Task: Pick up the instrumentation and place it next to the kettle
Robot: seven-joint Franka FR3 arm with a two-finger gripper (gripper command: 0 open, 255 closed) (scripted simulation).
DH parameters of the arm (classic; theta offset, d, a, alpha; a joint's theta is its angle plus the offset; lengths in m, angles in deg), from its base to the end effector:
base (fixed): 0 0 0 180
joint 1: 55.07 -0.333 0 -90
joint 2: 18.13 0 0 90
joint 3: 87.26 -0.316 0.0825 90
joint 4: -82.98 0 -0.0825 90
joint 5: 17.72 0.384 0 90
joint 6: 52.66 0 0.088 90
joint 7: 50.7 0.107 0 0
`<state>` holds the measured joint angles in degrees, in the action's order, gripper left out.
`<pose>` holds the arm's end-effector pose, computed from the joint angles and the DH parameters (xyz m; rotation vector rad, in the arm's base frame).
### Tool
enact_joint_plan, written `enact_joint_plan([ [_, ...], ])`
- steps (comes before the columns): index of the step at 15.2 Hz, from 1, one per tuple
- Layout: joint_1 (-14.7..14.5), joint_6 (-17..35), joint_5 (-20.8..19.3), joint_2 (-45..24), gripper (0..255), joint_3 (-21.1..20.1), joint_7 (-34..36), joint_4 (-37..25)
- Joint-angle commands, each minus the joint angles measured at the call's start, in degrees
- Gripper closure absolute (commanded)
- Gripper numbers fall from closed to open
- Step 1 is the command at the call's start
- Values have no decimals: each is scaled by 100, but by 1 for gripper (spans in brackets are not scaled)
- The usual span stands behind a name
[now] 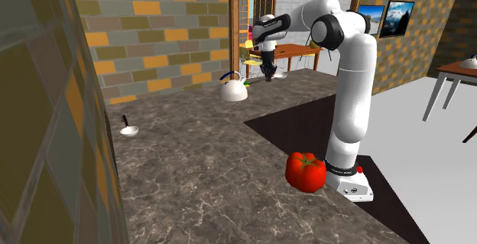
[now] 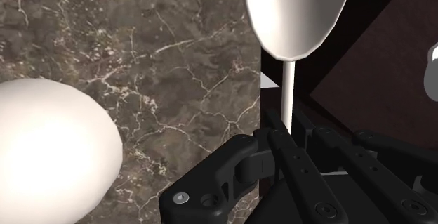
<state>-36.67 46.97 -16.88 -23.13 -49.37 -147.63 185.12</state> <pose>0.3264 -0.4690 0.4989 -2.8528 -1.0492 0.0978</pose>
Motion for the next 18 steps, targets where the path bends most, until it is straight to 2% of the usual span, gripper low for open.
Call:
enact_joint_plan([
  [1,5,148,15,-23,255,1,-10,125],
  [18,64,1382,281,-422,255,-32,-166,1045],
])
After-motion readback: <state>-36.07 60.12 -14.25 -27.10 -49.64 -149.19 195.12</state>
